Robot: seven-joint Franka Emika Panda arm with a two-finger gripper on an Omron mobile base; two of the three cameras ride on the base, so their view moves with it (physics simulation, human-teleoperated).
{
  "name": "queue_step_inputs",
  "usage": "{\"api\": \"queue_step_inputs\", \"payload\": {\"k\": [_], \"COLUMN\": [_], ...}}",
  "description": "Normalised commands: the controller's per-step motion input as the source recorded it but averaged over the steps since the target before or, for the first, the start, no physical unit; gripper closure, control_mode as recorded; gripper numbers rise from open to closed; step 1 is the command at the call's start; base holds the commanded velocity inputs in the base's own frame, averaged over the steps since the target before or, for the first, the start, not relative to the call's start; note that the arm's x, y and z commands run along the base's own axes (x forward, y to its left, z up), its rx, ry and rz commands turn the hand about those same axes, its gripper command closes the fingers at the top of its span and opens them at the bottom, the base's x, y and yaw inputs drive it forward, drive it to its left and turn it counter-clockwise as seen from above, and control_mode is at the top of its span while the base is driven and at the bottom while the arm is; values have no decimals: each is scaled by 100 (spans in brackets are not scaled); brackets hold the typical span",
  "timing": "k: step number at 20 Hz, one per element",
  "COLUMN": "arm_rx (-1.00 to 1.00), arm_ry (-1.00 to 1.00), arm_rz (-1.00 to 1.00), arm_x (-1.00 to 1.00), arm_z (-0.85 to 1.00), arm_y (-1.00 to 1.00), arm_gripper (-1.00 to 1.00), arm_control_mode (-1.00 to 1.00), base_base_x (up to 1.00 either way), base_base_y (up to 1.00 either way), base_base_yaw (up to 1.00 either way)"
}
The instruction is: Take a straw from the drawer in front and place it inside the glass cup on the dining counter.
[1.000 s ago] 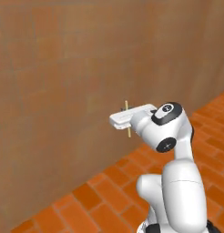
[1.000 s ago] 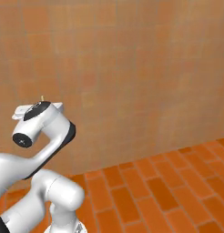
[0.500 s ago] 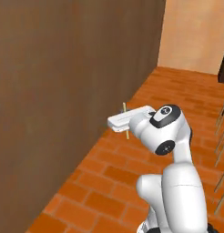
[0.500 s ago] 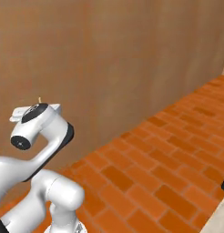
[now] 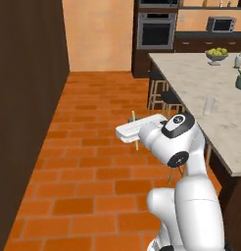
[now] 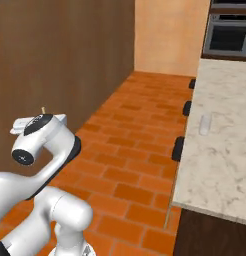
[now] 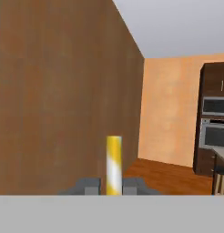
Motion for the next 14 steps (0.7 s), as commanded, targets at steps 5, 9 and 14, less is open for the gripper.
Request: {"api": "queue_step_inputs", "payload": {"k": [5,9,14], "arm_rx": [0,0,0], "arm_ry": [0,0,0], "arm_rz": [0,0,0], "arm_x": [0,0,0], "arm_z": [0,0,0], "arm_y": [0,0,0], "arm_gripper": [100,100,100], "arm_control_mode": [100,100,100], "base_base_x": [11,71,85], "base_base_y": [30,69,71], "base_base_yaw": [-72,-53,-46]}}
